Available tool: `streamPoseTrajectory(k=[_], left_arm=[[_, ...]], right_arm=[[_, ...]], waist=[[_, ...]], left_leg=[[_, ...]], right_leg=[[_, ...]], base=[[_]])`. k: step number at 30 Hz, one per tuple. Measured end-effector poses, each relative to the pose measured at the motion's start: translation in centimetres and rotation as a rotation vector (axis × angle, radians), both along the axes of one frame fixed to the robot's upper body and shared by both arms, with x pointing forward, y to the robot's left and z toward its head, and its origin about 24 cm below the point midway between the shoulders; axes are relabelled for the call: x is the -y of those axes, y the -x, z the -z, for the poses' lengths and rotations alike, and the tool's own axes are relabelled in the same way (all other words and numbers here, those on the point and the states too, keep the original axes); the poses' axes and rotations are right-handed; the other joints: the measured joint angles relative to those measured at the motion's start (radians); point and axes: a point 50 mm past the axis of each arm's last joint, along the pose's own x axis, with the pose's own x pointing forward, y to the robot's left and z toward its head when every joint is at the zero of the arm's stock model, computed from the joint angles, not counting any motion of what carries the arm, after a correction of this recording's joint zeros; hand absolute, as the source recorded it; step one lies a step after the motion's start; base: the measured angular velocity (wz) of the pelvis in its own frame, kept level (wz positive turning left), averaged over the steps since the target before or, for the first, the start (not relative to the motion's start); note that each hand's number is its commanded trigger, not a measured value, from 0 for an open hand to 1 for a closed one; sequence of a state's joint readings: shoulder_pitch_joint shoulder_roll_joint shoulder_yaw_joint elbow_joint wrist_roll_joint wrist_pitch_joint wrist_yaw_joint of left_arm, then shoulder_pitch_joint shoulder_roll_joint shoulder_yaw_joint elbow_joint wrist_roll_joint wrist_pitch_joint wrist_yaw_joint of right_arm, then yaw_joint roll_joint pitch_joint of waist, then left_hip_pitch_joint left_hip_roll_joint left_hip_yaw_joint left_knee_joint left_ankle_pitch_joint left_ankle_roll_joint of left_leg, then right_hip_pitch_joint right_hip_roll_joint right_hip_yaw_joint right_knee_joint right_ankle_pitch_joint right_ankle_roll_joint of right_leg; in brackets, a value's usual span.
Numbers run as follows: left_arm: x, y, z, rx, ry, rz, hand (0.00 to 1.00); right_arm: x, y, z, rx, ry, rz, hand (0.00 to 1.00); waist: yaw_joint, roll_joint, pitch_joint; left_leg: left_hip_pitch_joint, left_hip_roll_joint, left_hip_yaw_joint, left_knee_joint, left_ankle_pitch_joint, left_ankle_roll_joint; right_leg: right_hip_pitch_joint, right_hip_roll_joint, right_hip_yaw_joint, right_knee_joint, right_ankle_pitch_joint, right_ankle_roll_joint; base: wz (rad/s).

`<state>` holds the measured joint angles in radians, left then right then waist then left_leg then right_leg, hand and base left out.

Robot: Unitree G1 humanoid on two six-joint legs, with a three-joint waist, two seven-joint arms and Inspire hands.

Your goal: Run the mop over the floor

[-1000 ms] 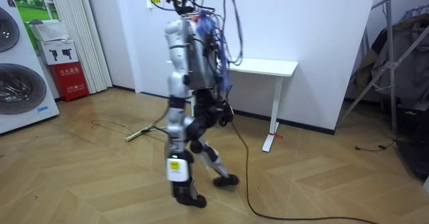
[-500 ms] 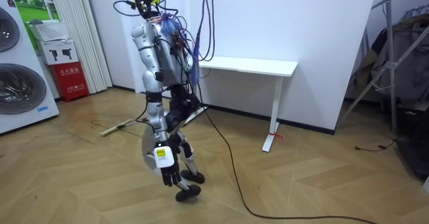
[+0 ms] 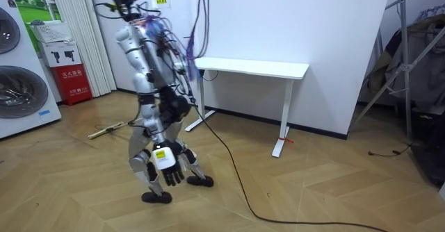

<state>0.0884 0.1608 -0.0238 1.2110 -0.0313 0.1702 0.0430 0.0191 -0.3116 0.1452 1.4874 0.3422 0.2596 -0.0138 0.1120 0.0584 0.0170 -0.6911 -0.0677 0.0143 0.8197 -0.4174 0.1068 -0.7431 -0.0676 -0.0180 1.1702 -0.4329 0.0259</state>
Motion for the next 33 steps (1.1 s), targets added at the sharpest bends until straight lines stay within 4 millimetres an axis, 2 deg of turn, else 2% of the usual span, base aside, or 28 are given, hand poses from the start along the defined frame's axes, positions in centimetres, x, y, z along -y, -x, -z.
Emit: streamPoseTrajectory(k=[1,2,3,4,5,6,7,9,10,11,12,13,14,15,16,18,19,20,21,22,23,24,25,26,27,29,31,33], left_arm=[[0.2,0.1,0.1,-0.004,0.001,0.002,0.0],[0.6,0.4,0.2,-0.014,0.003,0.001,0.0],[0.7,0.8,0.2,-0.027,0.001,0.0,0.0],[0.6,1.0,0.2,-0.034,-0.002,0.0,0.0],[0.7,1.1,0.3,-0.044,0.0,-0.007,0.0],[1.0,1.0,0.3,-0.044,0.006,-0.003,0.0],[1.1,1.0,0.3,-0.043,0.011,-0.007,0.0],[1.3,1.4,0.4,-0.055,0.024,-0.03,0.0],[1.3,1.8,0.4,-0.074,0.026,-0.034,0.0],[1.2,2.2,0.4,-0.089,0.023,-0.036,0.0],[0.9,2.7,0.4,-0.103,0.015,-0.038,0.0],[0.6,2.9,0.3,-0.108,0.008,-0.04,0.0],[0.0,3.0,0.2,-0.111,-0.005,-0.039,0.0],[-0.7,3.0,0.0,-0.111,-0.02,-0.039,0.0],[-1.1,3.1,-0.1,-0.111,-0.028,-0.037,0.0],[-2.0,3.5,-0.4,-0.108,-0.039,-0.031,0.0],[-2.1,3.5,-0.4,-0.104,-0.034,-0.029,0.0],[-2.1,3.8,-0.4,-0.101,-0.017,-0.027,0.0],[-1.9,4.1,-0.4,-0.111,0.001,-0.028,0.0],[-1.6,4.0,-0.3,-0.114,0.011,-0.021,0.0],[-1.1,3.9,-0.1,-0.119,0.033,-0.002,0.0],[-0.7,3.9,0.0,-0.12,0.046,0.008,0.0],[-0.3,3.7,0.1,-0.119,0.062,0.021,0.0],[-0.2,3.0,0.1,-0.094,0.063,0.022,0.0],[-0.1,2.4,0.1,-0.068,0.063,0.019,0.0],[-0.1,1.8,0.0,-0.04,0.058,0.02,0.0],[0.2,1.5,0.0,-0.025,0.053,0.024,0.0],[0.9,1.5,0.2,-0.026,0.06,0.022,0.0]], right_arm=[[-0.3,0.7,0.1,-0.018,-0.001,0.002,1.0],[-1.2,1.9,0.4,-0.053,-0.009,-0.001,1.0],[-2.3,2.6,0.7,-0.076,-0.028,-0.011,1.0],[-2.8,2.6,0.9,-0.08,-0.041,-0.017,1.0],[-3.5,2.9,1.1,-0.095,-0.06,-0.014,1.0],[-4.0,2.9,1.2,-0.103,-0.073,0.005,1.0],[-4.1,2.7,1.2,-0.101,-0.077,0.012,1.0],[-3.6,0.6,1.1,-0.062,-0.065,0.027,1.0],[-2.7,-1.9,0.8,-0.015,-0.043,0.013,1.0],[-1.4,-4.8,0.2,0.049,-0.008,-0.002,1.0],[0.0,-8.1,-0.8,0.134,0.03,-0.024,1.0],[0.5,-9.8,-1.4,0.183,0.047,-0.031,1.0],[1.4,-12.6,-2.5,0.271,0.075,-0.052,1.0],[1.9,-15.4,-3.6,0.367,0.094,-0.076,1.0],[2.0,-16.4,-4.1,0.407,0.098,-0.084,1.0],[2.2,-18.3,-5.0,0.5,0.077,-0.057,1.0],[2.1,-18.2,-4.9,0.507,0.066,-0.041,1.0],[1.7,-17.7,-4.5,0.509,0.038,-0.004,1.0],[1.5,-16.3,-3.8,0.491,0.008,0.035,1.0],[1.5,-15.4,-3.4,0.475,-0.004,0.048,1.0],[1.6,-13.3,-2.7,0.425,-0.016,0.059,1.0],[1.7,-12.4,-2.4,0.4,-0.016,0.064,1.0],[2.0,-10.0,-1.9,0.333,-0.002,0.061,1.0],[2.2,-6.9,-1.4,0.249,0.011,0.059,1.0],[2.1,-3.9,-1.0,0.156,0.027,0.039,1.0],[1.3,-0.7,-0.5,0.062,0.026,0.04,1.0],[0.3,0.5,-0.1,0.015,0.011,0.034,1.0],[-0.9,0.9,0.3,-0.026,-0.004,-0.004,1.0]], waist=[[-0.002,0.008,-0.0007],[-0.011,0.018,-0.0024],[-0.031,0.018,-0.0015],[-0.04,0.014,-0.0026],[-0.063,0.011,0.0011],[-0.076,0.016,0.0008],[-0.077,0.017,-0.0003],[-0.074,0.014,0.0008],[-0.058,0.008,0.0005],[-0.031,-0.006,0.0006],[-0.02,-0.026,-0.0003],[-0.012,-0.037,-0.0001],[0.004,-0.052,0.0057],[0.029,-0.07,0.0174],[0.036,-0.077,0.0199],[0.046,-0.094,0.0137],[0.048,-0.093,0.0121],[0.05,-0.096,0.0092],[0.052,-0.096,0.0054],[0.056,-0.095,0.0059],[0.063,-0.092,0.0049],[0.063,-0.088,0.0061],[0.06,-0.079,0.0043],[0.055,-0.068,0.001],[0.04,-0.043,-0.0089],[0.024,-0.017,-0.0133],[0.016,0.001,-0.0032],[-0.014,0.025,0.002]], left_leg=[[0.018,0.0,-0.023,-0.011,-0.001,-0.003],[0.059,-0.003,-0.06,-0.034,-0.003,-0.009],[0.083,-0.018,-0.107,-0.037,-0.01,-0.025],[0.087,-0.023,-0.114,-0.028,-0.02,-0.042],[0.082,-0.028,-0.129,0.027,-0.046,-0.078],[0.067,-0.027,-0.126,0.096,-0.055,-0.094],[0.06,-0.027,-0.121,0.129,-0.056,-0.096],[0.031,-0.015,-0.108,0.24,-0.05,-0.108],[-0.003,0.005,-0.088,0.325,-0.028,-0.136],[-0.041,0.025,-0.071,0.413,0.022,-0.139],[-0.09,0.023,-0.064,0.499,0.107,-0.143],[-0.114,0.023,-0.059,0.532,0.138,-0.146],[-0.159,0.026,-0.056,0.557,0.142,-0.142],[-0.197,0.039,-0.038,0.528,0.122,-0.119],[-0.211,0.038,-0.029,0.495,0.108,-0.115],[-0.218,0.003,-0.02,0.191,0.096,-0.117],[-0.213,-0.005,-0.021,0.112,0.106,-0.122],[-0.201,-0.012,-0.019,0.031,0.164,-0.089],[-0.179,0.005,0.019,0.031,0.16,-0.038],[-0.166,0.015,0.044,0.034,0.145,-0.022],[-0.135,0.019,0.077,0.034,0.125,0.001],[-0.118,0.017,0.088,0.033,0.113,0.008],[-0.087,0.01,0.106,0.028,0.089,0.018],[-0.06,0.002,0.118,0.027,0.063,0.027],[-0.046,0.001,0.116,0.034,0.038,0.034],[-0.02,-0.001,0.095,0.028,0.013,0.035],[-0.006,-0.005,0.05,0.022,0.001,0.026],[0.031,-0.019,-0.025,-0.007,-0.007,0.009]], right_leg=[[-0.017,0.004,-0.006,-0.048,-0.001,0.001],[-0.027,0.006,-0.011,-0.172,0.003,-0.004],[-0.023,0.002,-0.001,-0.312,0.019,-0.013],[-0.023,0.001,0.007,-0.361,0.025,-0.008],[-0.015,-0.013,-0.019,-0.344,0.064,-0.01],[-0.009,-0.038,-0.056,-0.294,0.051,-0.035],[-0.004,-0.045,-0.071,-0.27,0.031,-0.043],[0.009,-0.058,-0.106,-0.207,-0.033,-0.059],[0.009,-0.053,-0.112,-0.171,-0.068,-0.069],[0.009,-0.05,-0.113,-0.141,-0.094,-0.081],[0.01,-0.046,-0.108,-0.119,-0.117,-0.09],[0.011,-0.042,-0.101,-0.109,-0.126,-0.094],[0.021,-0.025,-0.087,-0.101,-0.139,-0.104],[0.041,0.003,-0.059,-0.105,-0.148,-0.109],[0.054,0.015,-0.049,-0.113,-0.151,-0.111],[0.125,0.049,-0.003,-0.181,-0.159,-0.104],[0.143,0.058,0.009,-0.202,-0.159,-0.103],[0.174,0.073,0.038,-0.234,-0.165,-0.092],[0.195,0.071,0.048,-0.245,-0.175,-0.075],[0.208,0.064,0.048,-0.246,-0.176,-0.068],[0.228,0.043,0.046,-0.236,-0.167,-0.046],[0.232,0.033,0.043,-0.223,-0.155,-0.025],[0.235,0.016,0.047,-0.191,-0.129,0.011],[0.227,0.008,0.045,-0.136,-0.095,0.029],[0.206,0.007,0.042,-0.075,-0.035,0.034],[0.148,0.015,0.049,0.006,0.041,0.033],[0.045,0.028,0.049,0.035,0.029,0.016],[-0.039,0.028,0.014,-0.113,0.023,0.007]], base=[[-0.82],[-0.56],[-0.42],[0.0],[0.35],[0.51],[0.59],[0.42],[0.14],[0.07],[0.0],[0.14],[0.16],[0.19],[0.32],[0.61],[0.62],[0.48],[0.39],[0.17],[-0.06],[-0.27],[-0.32],[-0.3],[-0.15],[-0.48],[-0.95],[-0.95]])
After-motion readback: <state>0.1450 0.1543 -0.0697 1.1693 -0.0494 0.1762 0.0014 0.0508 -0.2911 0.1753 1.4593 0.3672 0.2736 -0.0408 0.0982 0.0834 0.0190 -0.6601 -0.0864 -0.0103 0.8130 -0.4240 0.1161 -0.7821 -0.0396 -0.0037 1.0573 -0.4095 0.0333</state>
